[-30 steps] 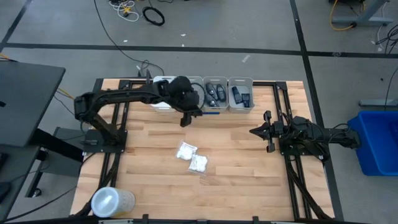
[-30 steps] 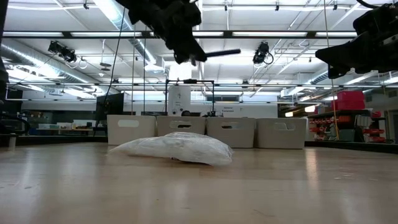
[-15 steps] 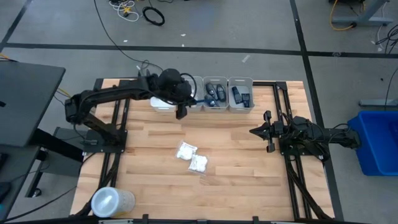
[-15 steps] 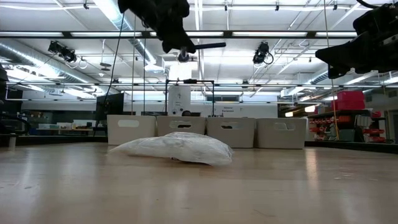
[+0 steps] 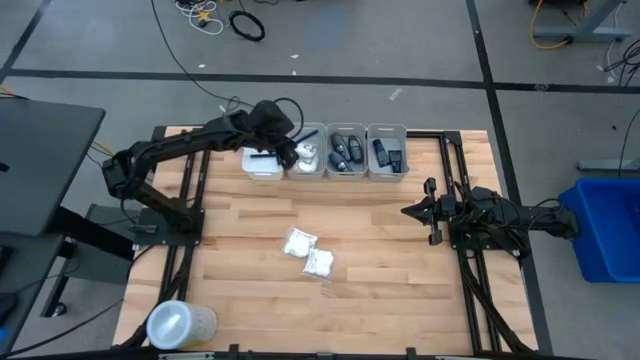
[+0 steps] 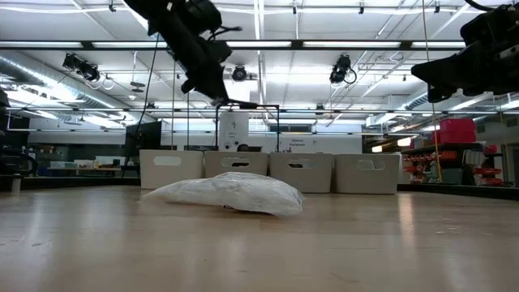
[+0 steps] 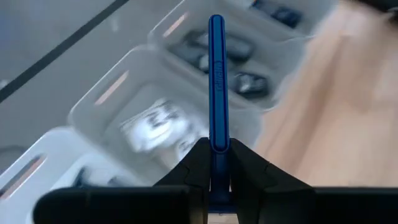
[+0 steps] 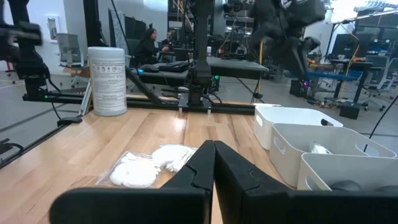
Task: Pick & Place Travel size toiletries
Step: Put the blue razor into the white bin
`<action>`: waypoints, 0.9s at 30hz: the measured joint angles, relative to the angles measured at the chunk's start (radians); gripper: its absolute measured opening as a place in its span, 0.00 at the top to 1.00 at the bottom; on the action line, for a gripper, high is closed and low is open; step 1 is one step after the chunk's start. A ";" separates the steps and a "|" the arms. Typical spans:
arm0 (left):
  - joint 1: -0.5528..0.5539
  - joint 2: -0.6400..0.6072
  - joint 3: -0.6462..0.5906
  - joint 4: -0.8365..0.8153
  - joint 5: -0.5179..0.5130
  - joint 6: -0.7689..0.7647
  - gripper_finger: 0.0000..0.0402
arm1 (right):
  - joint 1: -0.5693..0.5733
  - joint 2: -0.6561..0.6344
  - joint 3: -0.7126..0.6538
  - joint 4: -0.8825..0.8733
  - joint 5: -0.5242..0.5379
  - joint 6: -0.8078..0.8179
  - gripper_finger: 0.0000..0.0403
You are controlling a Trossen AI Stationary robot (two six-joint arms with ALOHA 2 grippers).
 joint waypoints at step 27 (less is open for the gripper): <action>0.193 0.001 -0.260 -0.024 -0.120 -0.215 0.89 | 0.000 0.000 0.000 0.000 0.000 0.000 0.97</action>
